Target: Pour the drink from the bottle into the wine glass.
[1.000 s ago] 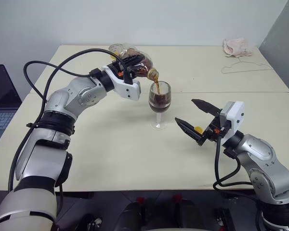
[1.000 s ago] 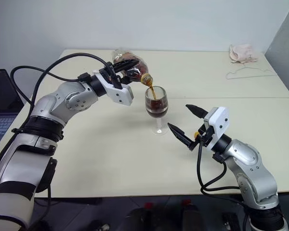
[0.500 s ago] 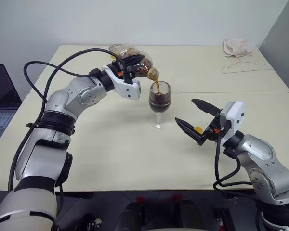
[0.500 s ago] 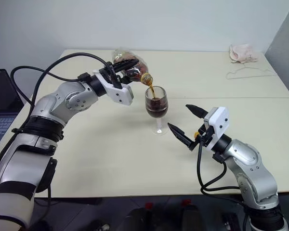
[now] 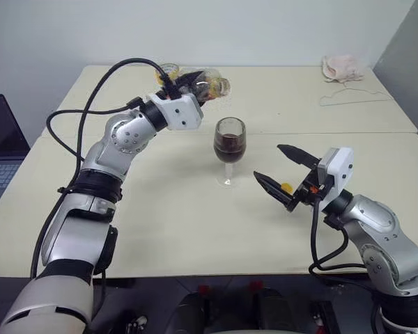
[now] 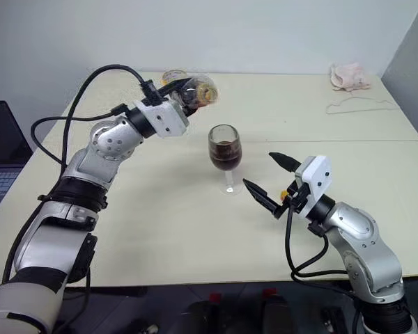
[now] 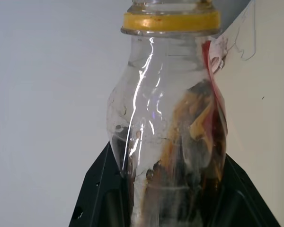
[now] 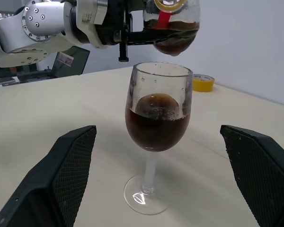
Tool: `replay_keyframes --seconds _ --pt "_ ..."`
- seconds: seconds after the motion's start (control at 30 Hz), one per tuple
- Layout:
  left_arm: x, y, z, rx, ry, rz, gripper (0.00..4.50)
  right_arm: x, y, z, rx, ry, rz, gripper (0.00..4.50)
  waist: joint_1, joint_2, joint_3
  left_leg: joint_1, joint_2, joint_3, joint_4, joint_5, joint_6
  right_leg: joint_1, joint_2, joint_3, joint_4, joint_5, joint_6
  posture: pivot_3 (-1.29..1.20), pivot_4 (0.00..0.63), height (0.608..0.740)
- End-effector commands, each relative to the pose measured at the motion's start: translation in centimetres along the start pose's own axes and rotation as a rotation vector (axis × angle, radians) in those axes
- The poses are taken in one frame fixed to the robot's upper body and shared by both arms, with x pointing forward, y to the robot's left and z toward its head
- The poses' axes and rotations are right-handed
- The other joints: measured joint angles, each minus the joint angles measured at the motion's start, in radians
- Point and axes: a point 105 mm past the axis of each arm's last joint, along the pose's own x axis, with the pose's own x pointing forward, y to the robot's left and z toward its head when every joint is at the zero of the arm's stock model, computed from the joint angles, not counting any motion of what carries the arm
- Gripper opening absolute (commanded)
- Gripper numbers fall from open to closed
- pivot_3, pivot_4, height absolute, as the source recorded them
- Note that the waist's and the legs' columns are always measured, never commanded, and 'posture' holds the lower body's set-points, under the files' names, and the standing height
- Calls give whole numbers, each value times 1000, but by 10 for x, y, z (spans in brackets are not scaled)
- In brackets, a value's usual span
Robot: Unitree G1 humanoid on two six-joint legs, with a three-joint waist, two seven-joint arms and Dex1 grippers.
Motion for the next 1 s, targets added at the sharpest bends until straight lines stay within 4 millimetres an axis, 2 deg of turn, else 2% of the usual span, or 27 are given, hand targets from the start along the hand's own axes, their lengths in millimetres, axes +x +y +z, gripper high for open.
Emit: replay_keyframes --seconds 0.03,0.07,0.13,0.37,0.7,0.9,1.0 --pt "-11 40 -8 -198 33 214 1390 -2 0 6 -27 -14 4 4500 0 0 0 0 0 0 0 0 0 0 0 0 0 0 0 0 150 740" --pt "-15 44 -14 -264 57 255 1390 -2 0 6 -28 -13 5 4500 -2 0 0 0 0 0 0 0 0 0 0 0 0 0 0 0 150 740" --pt "-33 42 -40 -502 155 367 1390 -2 1 6 -27 -12 14 4500 -4 0 0 0 0 0 0 0 0 0 0 0 0 0 0 0 150 740" --pt "-88 -1 -81 -901 375 564 1390 -3 4 3 -7 28 75 4500 -7 1 -1 0 1 -1 0 0 0 0 0 0 1 0 0 0 150 740" --pt "-128 -36 -103 -1020 535 743 1390 1 2 8 -9 34 135 4500 8 -1 -3 0 0 0 1 0 0 1 0 1 0 0 0 0 150 740" --pt "-132 -54 -109 -984 611 709 1390 4 2 9 -5 34 153 4500 10 -1 -3 1 0 0 1 0 0 1 0 1 0 0 0 0 150 740" --pt "-131 -55 -109 -972 616 702 1390 5 2 9 -6 32 156 4500 13 -1 -3 1 0 1 1 0 0 1 0 1 0 0 0 0 150 740"
